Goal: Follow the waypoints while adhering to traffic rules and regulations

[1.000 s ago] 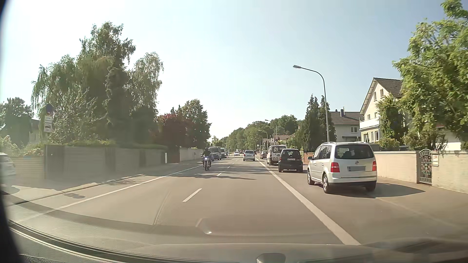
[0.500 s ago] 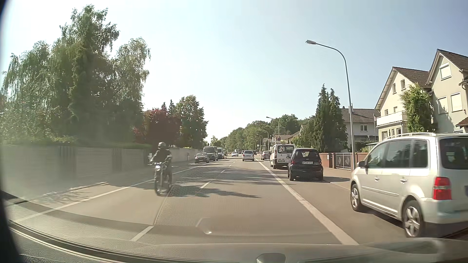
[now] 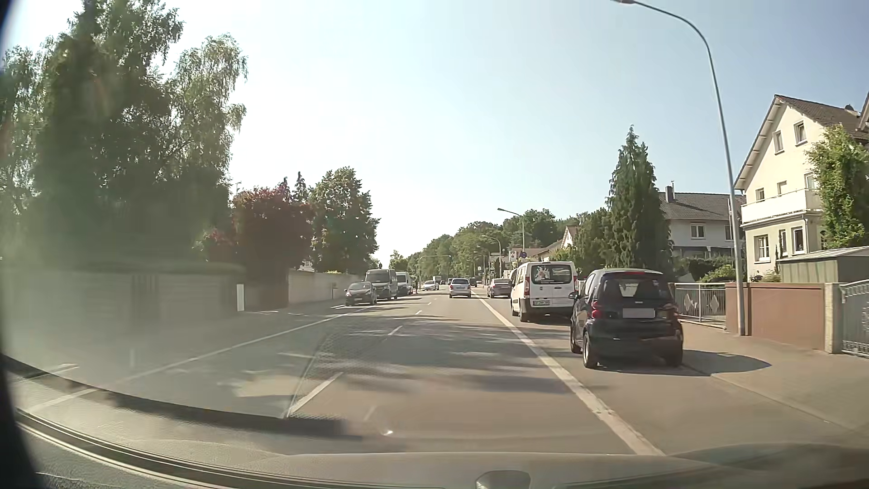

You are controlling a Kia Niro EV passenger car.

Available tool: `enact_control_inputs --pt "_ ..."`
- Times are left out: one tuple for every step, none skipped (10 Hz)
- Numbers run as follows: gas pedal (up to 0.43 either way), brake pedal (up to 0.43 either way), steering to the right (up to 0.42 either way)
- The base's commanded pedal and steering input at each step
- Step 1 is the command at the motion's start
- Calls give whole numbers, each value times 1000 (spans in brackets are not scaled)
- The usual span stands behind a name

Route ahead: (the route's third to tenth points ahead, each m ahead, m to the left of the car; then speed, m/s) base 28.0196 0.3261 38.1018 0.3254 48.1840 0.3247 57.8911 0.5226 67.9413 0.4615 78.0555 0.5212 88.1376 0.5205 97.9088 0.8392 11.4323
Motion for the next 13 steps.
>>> enact_control_inputs --pt "47 30 0" --pt "47 30 0" --pt "47 30 0" --pt "47 30 0" --pt "59 30 0" --pt "59 30 0" --pt "59 30 0" --pt "59 30 0" --pt "59 30 0" --pt "59 30 0" --pt "67 30 -1" --pt "67 24 -1" --pt "67 30 -1"
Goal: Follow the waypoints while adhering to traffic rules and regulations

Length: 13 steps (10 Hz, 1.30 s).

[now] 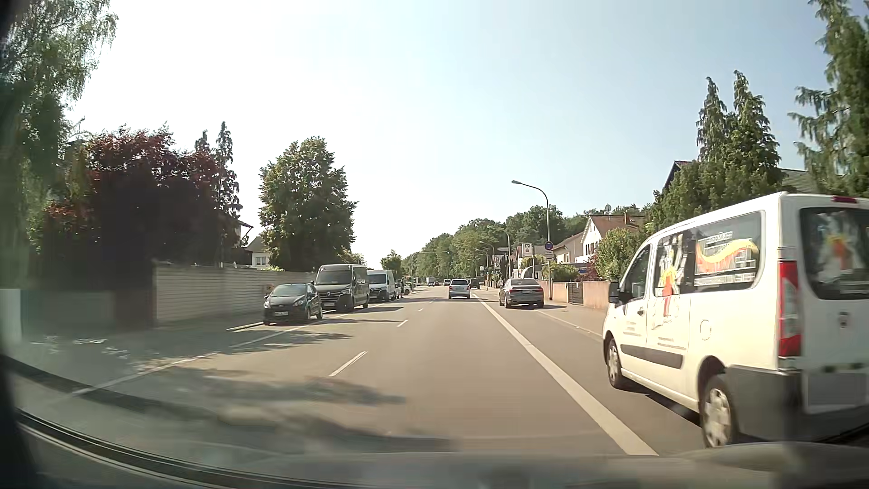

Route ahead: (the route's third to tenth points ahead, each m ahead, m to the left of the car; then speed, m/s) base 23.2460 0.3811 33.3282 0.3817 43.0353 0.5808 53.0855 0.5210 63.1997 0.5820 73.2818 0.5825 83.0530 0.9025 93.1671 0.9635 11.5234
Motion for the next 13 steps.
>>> enact_control_inputs --pt "67 30 0" --pt "79 30 -1" --pt "79 30 -1" --pt "79 30 -1" --pt "79 30 -1" --pt "79 30 -1" --pt "79 30 -1" --pt "79 30 -1" --pt "79 30 -1" --pt "79 30 -1" --pt "79 30 -1" --pt "79 30 -1" --pt "79 30 -1"
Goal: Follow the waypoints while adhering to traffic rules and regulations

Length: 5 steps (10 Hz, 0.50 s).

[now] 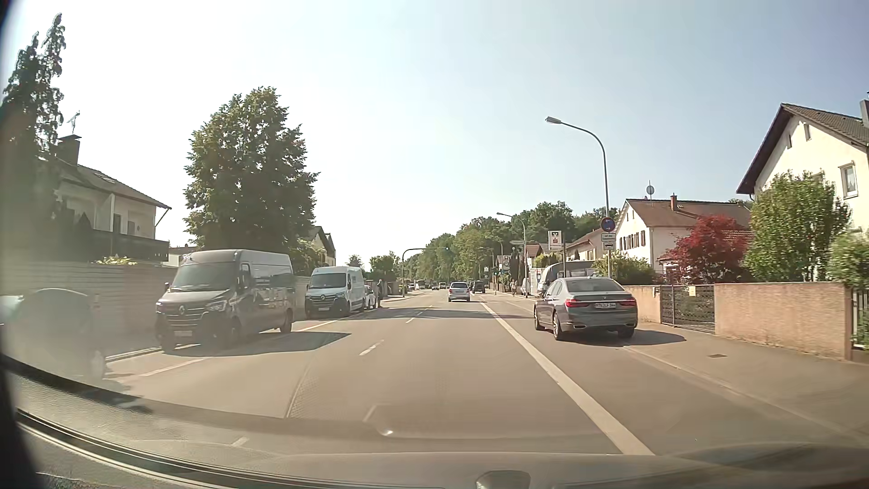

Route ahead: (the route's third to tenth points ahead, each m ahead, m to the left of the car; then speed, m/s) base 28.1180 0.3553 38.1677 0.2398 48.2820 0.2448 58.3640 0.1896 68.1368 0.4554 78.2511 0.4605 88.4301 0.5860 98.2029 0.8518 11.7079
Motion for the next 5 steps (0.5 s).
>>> enact_control_inputs --pt "79 30 -1" --pt "79 30 -1" --pt "79 30 -1" --pt "79 30 0" --pt "79 30 1"
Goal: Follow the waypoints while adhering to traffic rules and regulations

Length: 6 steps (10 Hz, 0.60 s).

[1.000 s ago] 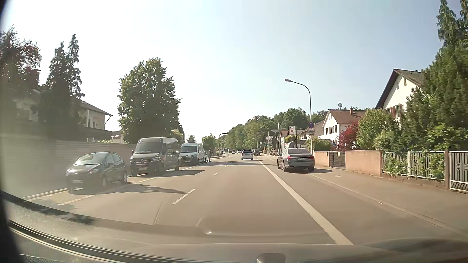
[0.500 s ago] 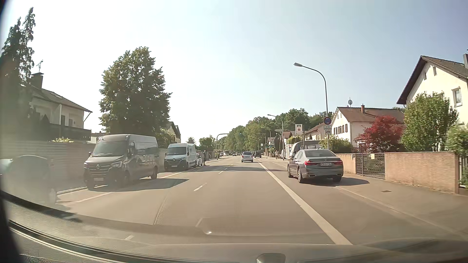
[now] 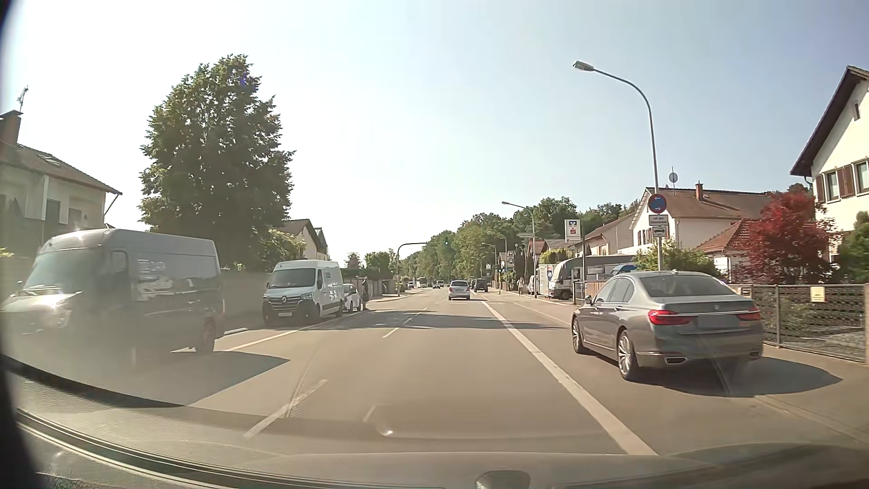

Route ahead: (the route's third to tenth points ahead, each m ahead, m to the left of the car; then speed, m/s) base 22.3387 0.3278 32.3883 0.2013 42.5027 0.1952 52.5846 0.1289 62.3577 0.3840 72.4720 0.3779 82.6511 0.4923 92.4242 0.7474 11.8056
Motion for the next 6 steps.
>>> enact_control_inputs --pt "79 30 1" --pt "79 30 1" --pt "79 30 1" --pt "79 30 1" --pt "79 30 1" --pt "79 30 1"
